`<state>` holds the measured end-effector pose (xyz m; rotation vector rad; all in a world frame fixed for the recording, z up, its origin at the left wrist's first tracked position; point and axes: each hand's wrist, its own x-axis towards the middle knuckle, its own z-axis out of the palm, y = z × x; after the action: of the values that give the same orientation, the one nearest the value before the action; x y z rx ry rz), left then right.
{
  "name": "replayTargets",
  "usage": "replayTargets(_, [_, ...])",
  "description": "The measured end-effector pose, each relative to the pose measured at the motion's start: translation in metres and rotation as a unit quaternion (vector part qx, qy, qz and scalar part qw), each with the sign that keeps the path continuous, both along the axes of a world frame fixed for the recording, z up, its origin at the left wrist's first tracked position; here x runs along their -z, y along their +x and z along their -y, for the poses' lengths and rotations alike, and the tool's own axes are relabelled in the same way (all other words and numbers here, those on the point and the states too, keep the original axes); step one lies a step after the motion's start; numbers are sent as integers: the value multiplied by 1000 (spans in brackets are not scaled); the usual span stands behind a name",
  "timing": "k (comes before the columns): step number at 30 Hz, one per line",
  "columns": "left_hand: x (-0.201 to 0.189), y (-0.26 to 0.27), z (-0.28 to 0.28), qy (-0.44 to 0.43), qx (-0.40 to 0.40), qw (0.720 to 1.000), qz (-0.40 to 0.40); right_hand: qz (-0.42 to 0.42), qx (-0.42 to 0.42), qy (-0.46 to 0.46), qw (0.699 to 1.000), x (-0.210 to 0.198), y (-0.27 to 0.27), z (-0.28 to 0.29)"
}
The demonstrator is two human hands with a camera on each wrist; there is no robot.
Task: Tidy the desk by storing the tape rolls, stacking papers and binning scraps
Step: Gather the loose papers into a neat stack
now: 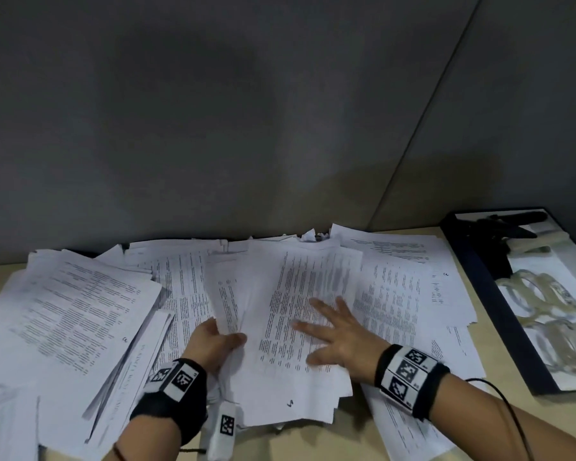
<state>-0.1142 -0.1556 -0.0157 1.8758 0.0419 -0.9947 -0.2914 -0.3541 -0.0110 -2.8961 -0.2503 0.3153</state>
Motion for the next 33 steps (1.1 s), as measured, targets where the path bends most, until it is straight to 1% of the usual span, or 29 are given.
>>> replayTargets(1, [2,1,0,-1,-7,1000,10,-30,62,-2,998,-2,1,2])
replayTargets(2, [4,4,-1,2,-14,1000,16,-49,144,-3,988,-6,0,3])
replayTargets(3, [6,7,-3,4,-20,1000,21,-53,246,24,967,-11,0,6])
replayTargets(4, [7,11,-8,3,-28,999,27,-31,357,86,930,-13,-1,11])
replayTargets(5, [9,15,-13,1,-31,999,29,7,466,185,865,-16,-3,15])
replayTargets(6, [9,18,-17,-4,-33,999,28,43,549,297,780,-16,-5,21])
replayTargets(7, [8,21,-22,-9,-34,999,25,61,598,389,698,-16,-4,23])
replayTargets(8, [7,23,-26,-18,-35,999,20,43,621,463,630,-19,-2,23])
replayTargets(9, [4,25,-29,-32,-34,999,15,10,617,516,594,-20,3,24])
replayTargets(10, [-1,26,-30,-47,-33,998,12,-23,592,544,594,-26,9,21])
replayTargets(11, [-6,27,-30,-61,-32,998,12,-45,567,556,606,-35,16,18])
replayTargets(12, [-11,29,-30,-76,-28,997,15,-47,549,560,618,-44,24,15])
replayTargets(15, [-36,34,-22,-125,-23,991,36,33,498,576,648,-70,48,10])
replayTargets(17, [-60,35,-18,-166,-18,984,68,97,472,587,651,-88,58,8])
replayTargets(19, [-84,32,-15,-207,-21,972,104,147,453,596,647,-102,65,7])
replayTargets(21, [-101,28,-13,-235,-37,961,143,164,432,590,662,-115,69,2])
replayTargets(22, [-107,26,-12,-244,-42,956,157,160,416,586,677,-118,72,-2])
replayTargets(24, [-115,22,-9,-256,-48,951,168,158,397,577,696,-121,75,-11])
replayTargets(27, [-119,18,-13,-271,-44,948,162,167,393,573,700,-115,71,-16])
replayTargets(30, [-115,19,-20,-293,-52,941,161,165,403,591,679,-106,63,-14])
replayTargets(31, [-112,20,-20,-302,-62,938,161,164,416,589,673,-103,62,-13])
replayTargets(33, [-109,19,-18,-321,-100,929,158,159,448,565,674,-100,63,-18])
